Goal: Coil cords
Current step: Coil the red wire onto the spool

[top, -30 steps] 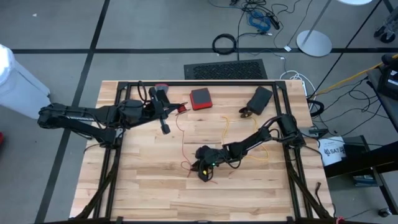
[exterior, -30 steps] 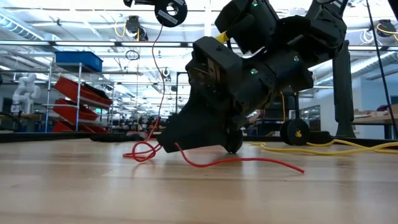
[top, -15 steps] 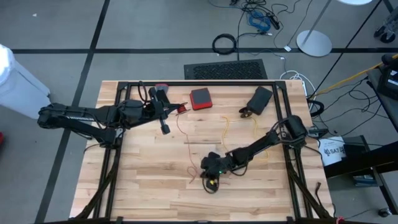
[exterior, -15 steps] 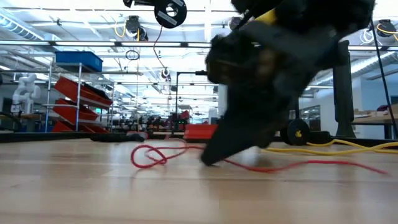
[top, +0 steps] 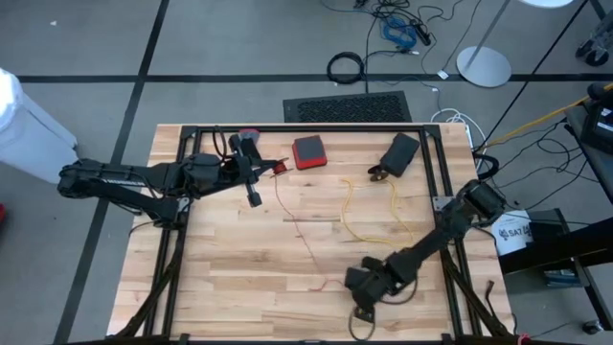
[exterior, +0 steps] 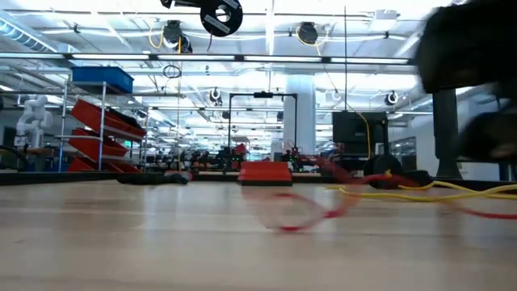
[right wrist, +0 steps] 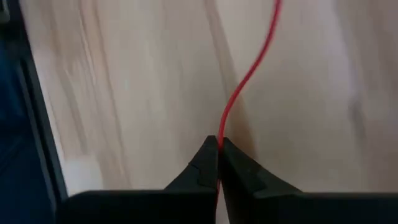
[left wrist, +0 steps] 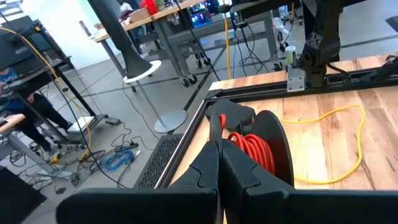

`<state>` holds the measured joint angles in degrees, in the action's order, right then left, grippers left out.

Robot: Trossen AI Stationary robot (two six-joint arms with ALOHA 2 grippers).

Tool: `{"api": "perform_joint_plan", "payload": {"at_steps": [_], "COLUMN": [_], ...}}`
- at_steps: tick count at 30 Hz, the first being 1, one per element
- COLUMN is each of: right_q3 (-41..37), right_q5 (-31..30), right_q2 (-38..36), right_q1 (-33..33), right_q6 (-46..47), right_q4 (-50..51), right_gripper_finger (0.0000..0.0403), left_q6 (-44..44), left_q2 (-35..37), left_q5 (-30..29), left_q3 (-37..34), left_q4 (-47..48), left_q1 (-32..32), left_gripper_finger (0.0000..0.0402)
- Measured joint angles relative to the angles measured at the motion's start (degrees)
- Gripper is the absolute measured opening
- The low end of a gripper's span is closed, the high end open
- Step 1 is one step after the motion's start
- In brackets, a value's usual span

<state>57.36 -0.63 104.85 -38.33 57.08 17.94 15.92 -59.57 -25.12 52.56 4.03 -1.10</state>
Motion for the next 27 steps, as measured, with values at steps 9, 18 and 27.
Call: {"api": "perform_joint_plan", "payload": {"at_steps": [9,18,27], "right_q3": [-0.13,-0.13,-0.13], "right_q5": [0.00,-2.69,-4.66], "right_q2": [-2.65,-2.72,-2.70], "right_q1": [-12.77,-24.44,-29.81], "right_q6": [21.17,41.59,52.61], "right_q4": [10.60,11.99,12.36], "right_gripper_finger": [0.0000,0.0000,0.0000], "left_q6": [-0.44,-0.37,-0.17], "left_q2": [0.00,0.00,0.00], "left_q5": [-0.07,-0.14,-0.20], "left_q3": [0.00,-0.02,-0.02], "left_q4": [0.09,0.14,0.57], "left_q1": [0.01,0.01,0.01], "left_gripper_finger": [0.0000,0.0000,0.0000]}}
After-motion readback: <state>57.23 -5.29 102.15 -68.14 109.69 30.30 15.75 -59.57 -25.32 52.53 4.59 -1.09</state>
